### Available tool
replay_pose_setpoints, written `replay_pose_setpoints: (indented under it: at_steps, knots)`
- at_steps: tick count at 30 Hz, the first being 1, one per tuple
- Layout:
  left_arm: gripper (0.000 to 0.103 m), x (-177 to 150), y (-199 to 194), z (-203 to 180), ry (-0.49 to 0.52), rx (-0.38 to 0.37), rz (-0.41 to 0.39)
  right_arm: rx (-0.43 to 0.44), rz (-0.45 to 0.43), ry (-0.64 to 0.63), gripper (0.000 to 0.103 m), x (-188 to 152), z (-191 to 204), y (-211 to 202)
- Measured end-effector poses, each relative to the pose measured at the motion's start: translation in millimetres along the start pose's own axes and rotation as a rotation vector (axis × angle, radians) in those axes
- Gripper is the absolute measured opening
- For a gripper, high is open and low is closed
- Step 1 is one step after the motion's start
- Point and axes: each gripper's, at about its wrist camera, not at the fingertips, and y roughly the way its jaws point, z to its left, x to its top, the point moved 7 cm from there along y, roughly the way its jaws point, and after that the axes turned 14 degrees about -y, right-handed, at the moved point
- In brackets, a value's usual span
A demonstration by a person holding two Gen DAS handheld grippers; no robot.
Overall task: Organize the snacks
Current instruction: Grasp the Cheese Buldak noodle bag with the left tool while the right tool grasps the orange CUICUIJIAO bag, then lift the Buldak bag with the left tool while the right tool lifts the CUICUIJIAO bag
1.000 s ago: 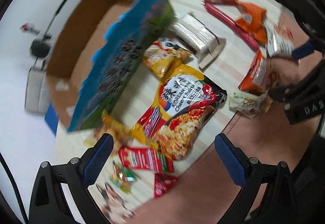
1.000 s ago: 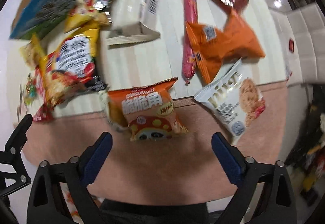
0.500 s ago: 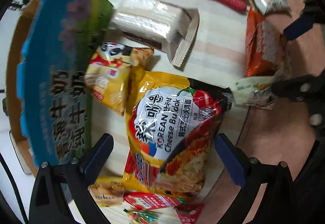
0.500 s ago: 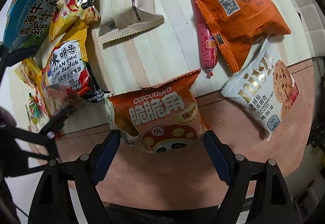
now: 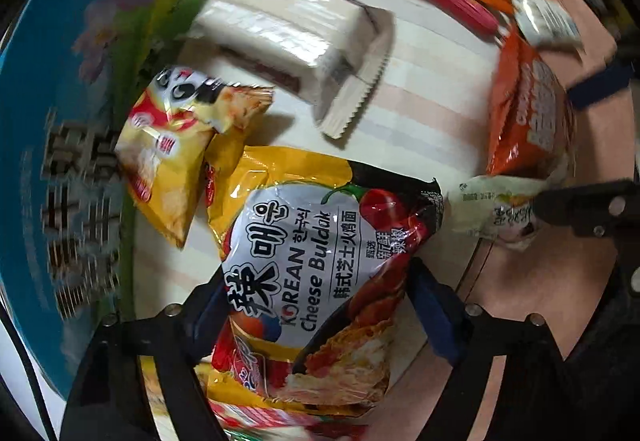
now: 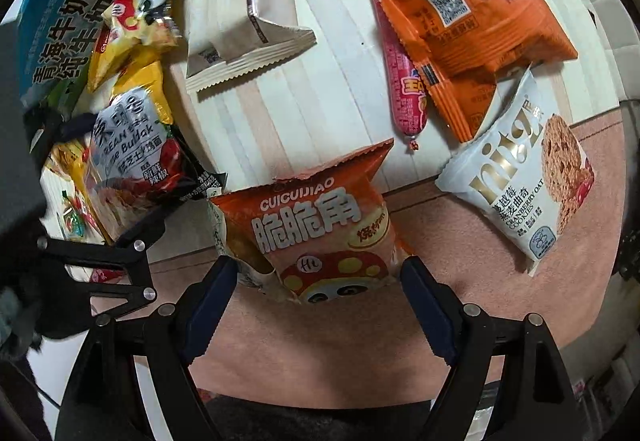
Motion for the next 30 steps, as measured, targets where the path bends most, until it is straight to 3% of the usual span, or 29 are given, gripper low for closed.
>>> replay_pose_setpoints:
  at_steps: [6, 8, 12, 17, 21, 30]
  knots:
    - [0.08, -12, 15, 16, -0.236, -0.017, 0.036, 0.038, -0.015, 0.047, 0.074, -2, -14, -9]
    - [0.08, -23, 21, 22, -0.358, -0.024, 0.085, 0.046, -0.016, 0.065, 0.072, -4, -21, -12]
    - [0.078, -50, 42, 36, -0.654, -0.113, 0.224, 0.064, -0.021, 0.084, 0.072, -9, -35, -17]
    - [0.078, -71, 61, 50, -0.834, -0.135, 0.231, 0.067, -0.036, 0.116, 0.072, -17, -52, -19]
    - [0.078, -88, 72, 58, -0.86, -0.14, 0.22, 0.054, -0.049, 0.145, 0.072, -15, -62, -22]
    - [0.081, -100, 106, 47, -0.666, -0.094, 0.178, -0.027, -0.031, 0.143, 0.067, -8, -73, -18]
